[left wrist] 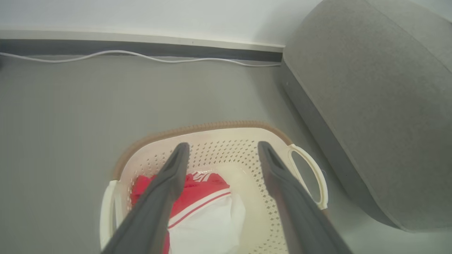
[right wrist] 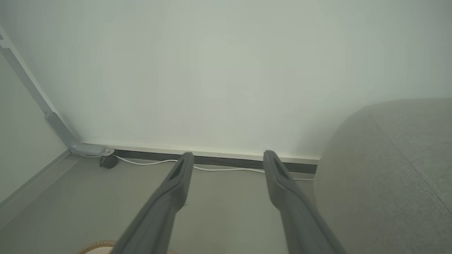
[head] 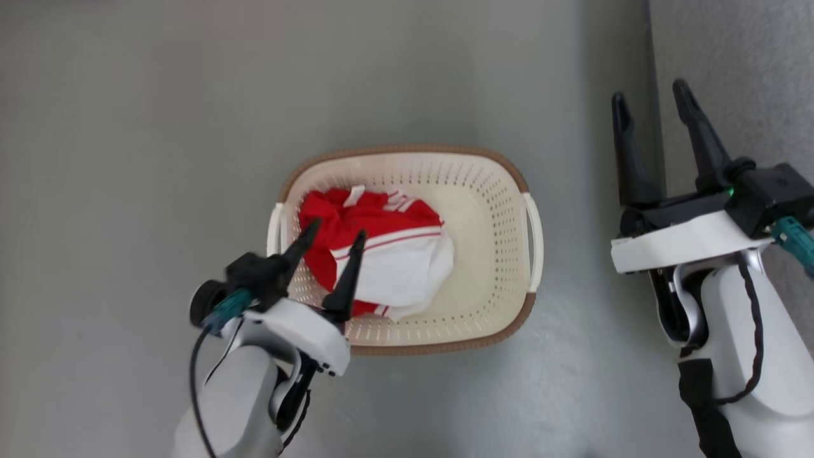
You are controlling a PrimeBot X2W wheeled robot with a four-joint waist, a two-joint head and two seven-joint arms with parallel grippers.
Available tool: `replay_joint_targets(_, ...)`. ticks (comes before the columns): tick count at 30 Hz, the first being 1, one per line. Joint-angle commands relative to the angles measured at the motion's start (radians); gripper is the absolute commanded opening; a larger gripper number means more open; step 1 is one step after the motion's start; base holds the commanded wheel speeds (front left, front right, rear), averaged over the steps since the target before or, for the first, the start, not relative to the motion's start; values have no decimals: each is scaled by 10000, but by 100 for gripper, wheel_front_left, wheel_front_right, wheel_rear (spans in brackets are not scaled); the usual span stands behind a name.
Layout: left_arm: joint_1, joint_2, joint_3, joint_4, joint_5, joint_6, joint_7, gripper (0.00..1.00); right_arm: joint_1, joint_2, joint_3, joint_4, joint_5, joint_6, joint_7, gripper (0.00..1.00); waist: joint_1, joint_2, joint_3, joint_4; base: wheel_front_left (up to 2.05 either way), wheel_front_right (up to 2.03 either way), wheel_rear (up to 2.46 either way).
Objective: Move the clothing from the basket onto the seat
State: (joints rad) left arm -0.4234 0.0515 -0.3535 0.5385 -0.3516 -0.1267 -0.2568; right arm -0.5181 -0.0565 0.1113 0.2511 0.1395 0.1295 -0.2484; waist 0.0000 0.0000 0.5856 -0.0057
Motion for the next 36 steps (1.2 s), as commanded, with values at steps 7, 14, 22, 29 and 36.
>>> replay_joint_targets(7,-1688,423,-1652,1708,-359,-40,-49,100,-594,62,478,-490,188,12,-134,100,0,0,1486,-628,0,0,0)
replay_joint_targets(14,-3019,481,-2824,3054,-392,-40,-49,100,-856,62,659,-710,422,12,-134,100,0,0,2204,-1026,0,0,0)
replay_joint_targets(22,-4709,788,-4259,5096,-245,-40,-49,100,-1306,62,1093,-1085,1146,12,-134,100,0,0,3172,-1647,0,0,0)
replay_joint_targets(29,-6137,1055,-5144,6378,537,0,-49,100,-1773,62,1638,-1437,1569,12,-134,100,0,0,3886,-2131,0,0,0)
replay_joint_targets(36,-6965,1123,-5759,7125,1140,194,259,100,-1870,62,1925,-1579,2008,12,-134,100,0,0,4354,-2494,0,0,0)
